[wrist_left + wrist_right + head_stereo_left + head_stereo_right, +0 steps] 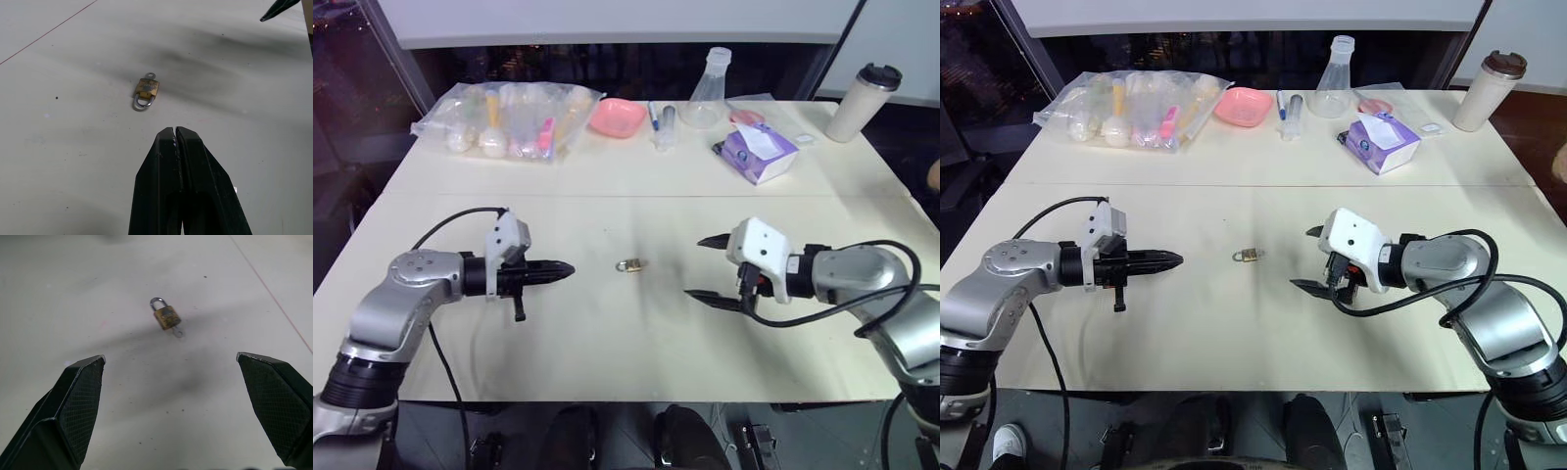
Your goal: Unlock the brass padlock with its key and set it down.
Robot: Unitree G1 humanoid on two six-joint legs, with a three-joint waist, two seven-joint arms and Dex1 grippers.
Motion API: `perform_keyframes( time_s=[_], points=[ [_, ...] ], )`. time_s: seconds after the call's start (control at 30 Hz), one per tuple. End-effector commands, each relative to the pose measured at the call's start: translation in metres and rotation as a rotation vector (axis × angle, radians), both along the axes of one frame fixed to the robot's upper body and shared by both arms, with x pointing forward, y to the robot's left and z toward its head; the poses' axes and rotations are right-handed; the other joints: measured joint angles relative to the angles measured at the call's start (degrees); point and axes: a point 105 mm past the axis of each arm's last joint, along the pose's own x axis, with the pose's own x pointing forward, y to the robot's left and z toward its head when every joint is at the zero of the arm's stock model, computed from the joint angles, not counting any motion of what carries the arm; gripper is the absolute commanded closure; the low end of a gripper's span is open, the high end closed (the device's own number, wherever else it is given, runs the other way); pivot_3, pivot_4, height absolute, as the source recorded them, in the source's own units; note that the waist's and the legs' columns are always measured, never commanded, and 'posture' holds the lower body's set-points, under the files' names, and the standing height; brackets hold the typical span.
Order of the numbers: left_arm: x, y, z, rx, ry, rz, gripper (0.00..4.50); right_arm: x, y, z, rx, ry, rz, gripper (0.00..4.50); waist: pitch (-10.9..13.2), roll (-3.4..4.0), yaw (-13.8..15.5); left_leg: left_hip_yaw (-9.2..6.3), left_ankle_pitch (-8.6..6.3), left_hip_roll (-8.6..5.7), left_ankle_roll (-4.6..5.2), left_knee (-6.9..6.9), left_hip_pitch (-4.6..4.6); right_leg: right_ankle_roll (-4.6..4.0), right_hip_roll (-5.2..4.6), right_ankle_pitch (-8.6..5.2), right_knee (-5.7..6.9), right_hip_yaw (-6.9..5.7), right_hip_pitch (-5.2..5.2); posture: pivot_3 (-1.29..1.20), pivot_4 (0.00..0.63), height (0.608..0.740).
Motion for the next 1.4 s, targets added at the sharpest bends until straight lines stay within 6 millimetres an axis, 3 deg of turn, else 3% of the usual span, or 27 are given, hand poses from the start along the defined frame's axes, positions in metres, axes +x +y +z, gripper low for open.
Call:
perform_keyframes(
  time_s=[0.03,1.0,1.13,1.33,1.37,1.4],
  points=[
    [-0.003,0.002,0.011,0.007,-0.049,-0.011,4.5,0.002,0.001,0.009,-0.017,-0.052,0.017,0.04,0.0,0.0,-0.05,0.0,0.0,0.0,0.0,0.0,0.0,0.0,0.0,0.0,0.0,0.0,0.0,0.0,0.15,0.715],
    [0.01,-0.002,0.017,-0.007,-0.072,0.015,4.5,0.009,0.007,0.004,-0.01,-0.065,0.034,0.04,0.0,0.0,0.05,0.0,0.0,0.0,0.0,0.0,0.0,0.0,0.0,0.0,0.0,0.0,-0.01,0.0,0.15,0.715],
    [0.011,-0.012,0.005,0.037,-0.078,-0.052,3.16,0.009,0.008,0.003,-0.011,-0.068,0.036,0.0,0.0,0.01,-0.02,0.0,0.0,-0.01,0.0,0.0,-0.01,0.0,0.0,0.0,0.0,-0.01,-0.01,0.0,0.15,0.715],
    [0.037,-0.03,0.001,0.06,-0.155,-0.103,0.36,0.008,0.008,0.007,-0.005,-0.089,0.013,0.0,0.01,-0.01,0.22,0.01,0.0,-0.04,0.0,0.03,-0.03,0.01,0.01,0.0,0.01,-0.02,-0.01,0.0,0.15,0.715],
    [0.04,-0.032,0.001,0.055,-0.158,-0.107,0.03,0.008,0.009,0.008,-0.001,-0.091,0.008,0.0,0.01,-0.01,0.24,0.01,0.0,-0.04,0.01,0.03,-0.04,0.01,0.02,0.0,0.01,-0.03,-0.01,0.0,0.15,0.715],
    [0.042,-0.038,-0.002,0.058,-0.159,-0.131,0.03,0.007,0.01,0.008,0.003,-0.094,0.003,0.0,0.01,-0.01,0.19,0.01,0.0,-0.04,0.01,0.03,-0.05,0.01,0.03,0.0,0.01,-0.03,-0.02,0.0,0.15,0.715]
  ],
)
